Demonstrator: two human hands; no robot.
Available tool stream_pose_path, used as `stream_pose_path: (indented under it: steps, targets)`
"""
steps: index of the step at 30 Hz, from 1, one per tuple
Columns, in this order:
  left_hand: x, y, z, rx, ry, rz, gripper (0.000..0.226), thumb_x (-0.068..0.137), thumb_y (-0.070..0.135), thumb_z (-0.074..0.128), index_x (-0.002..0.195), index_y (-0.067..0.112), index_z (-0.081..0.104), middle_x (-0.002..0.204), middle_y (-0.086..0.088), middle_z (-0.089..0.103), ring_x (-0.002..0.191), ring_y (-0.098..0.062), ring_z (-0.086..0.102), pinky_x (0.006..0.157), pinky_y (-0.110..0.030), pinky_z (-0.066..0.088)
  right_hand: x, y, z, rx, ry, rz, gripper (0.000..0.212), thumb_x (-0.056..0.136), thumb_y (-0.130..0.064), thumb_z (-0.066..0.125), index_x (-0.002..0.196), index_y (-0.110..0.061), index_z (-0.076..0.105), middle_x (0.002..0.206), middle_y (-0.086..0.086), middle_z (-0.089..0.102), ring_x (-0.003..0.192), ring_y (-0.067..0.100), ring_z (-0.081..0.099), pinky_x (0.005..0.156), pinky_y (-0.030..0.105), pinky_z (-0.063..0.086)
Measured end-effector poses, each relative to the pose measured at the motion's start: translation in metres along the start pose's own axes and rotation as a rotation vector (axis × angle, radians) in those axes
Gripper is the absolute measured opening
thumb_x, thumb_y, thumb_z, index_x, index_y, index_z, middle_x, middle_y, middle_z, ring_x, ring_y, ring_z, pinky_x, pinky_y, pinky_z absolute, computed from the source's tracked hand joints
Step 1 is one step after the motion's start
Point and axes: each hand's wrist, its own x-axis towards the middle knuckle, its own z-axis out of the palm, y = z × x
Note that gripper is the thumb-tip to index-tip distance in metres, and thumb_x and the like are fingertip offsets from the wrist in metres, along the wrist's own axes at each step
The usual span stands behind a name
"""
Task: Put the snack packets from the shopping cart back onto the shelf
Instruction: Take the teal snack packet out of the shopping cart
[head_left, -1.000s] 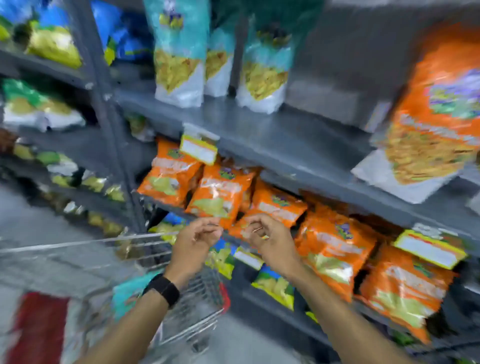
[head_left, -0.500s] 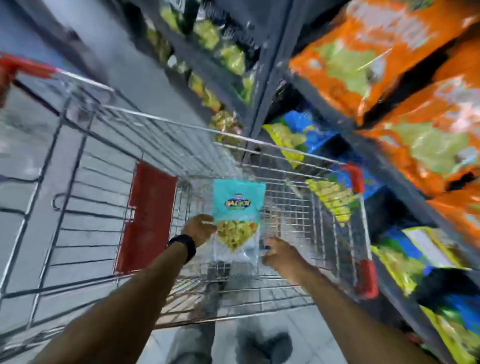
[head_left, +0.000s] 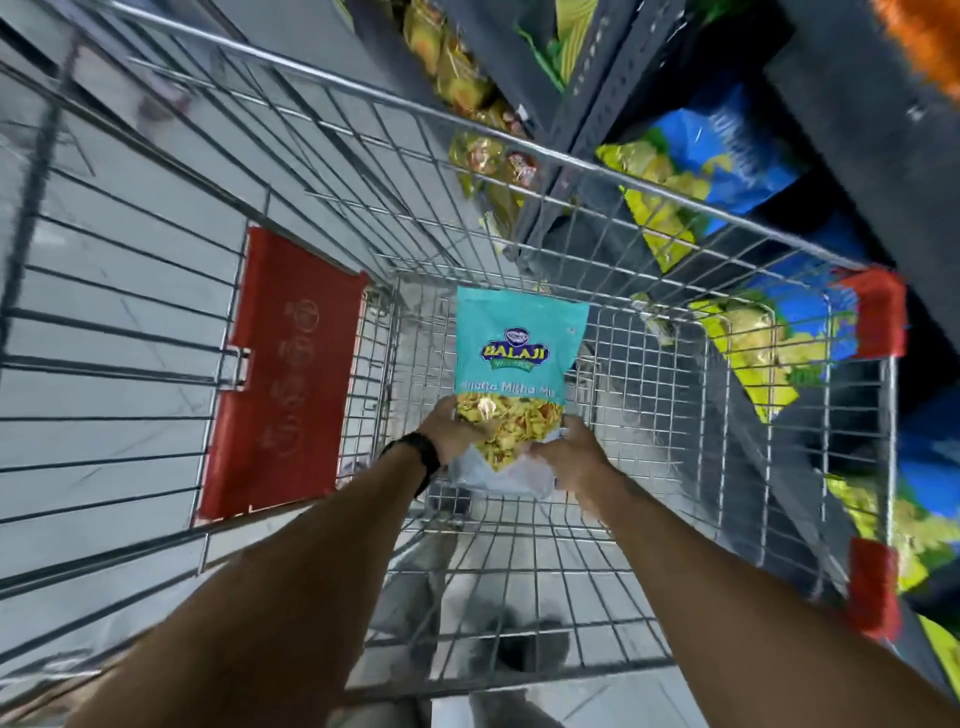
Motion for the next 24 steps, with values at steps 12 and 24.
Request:
stream_pose_path:
  steps: [12,24]
  targets:
    - [-0.197,0.055,0.003,0.306,0.063,0.329,0.032,0.091,0.008,0.071,0.122,0.001,0.064,0.121,-0.026,0.067,0.092,-0.023,0.07,0.076,-0.027,0.056,-0.182,-0.033,-0.039,0.056,-0.079,-0.212,0.057,0.084,-0.013,0.082,0.132,-0.025,0.052,0.124,0.005,0.068,0.085,0.02,0.063,0.055,0.027,0.05]
    - [-0.511,0.153,0.104,0.075,0.038,1.177,0.051,0.085,0.004,0.078,0.131,0.014,0.059,0.12,-0.007,0.076,0.104,-0.019,0.071,0.091,-0.037,0.058,-0.469,-0.063,-0.188,0.197,0.187,-1.219,0.047,0.079,-0.005,0.084,0.105,-0.036,0.061,0.069,-0.025,0.066,0.06,-0.008,0.057,0.059,0.013,0.046]
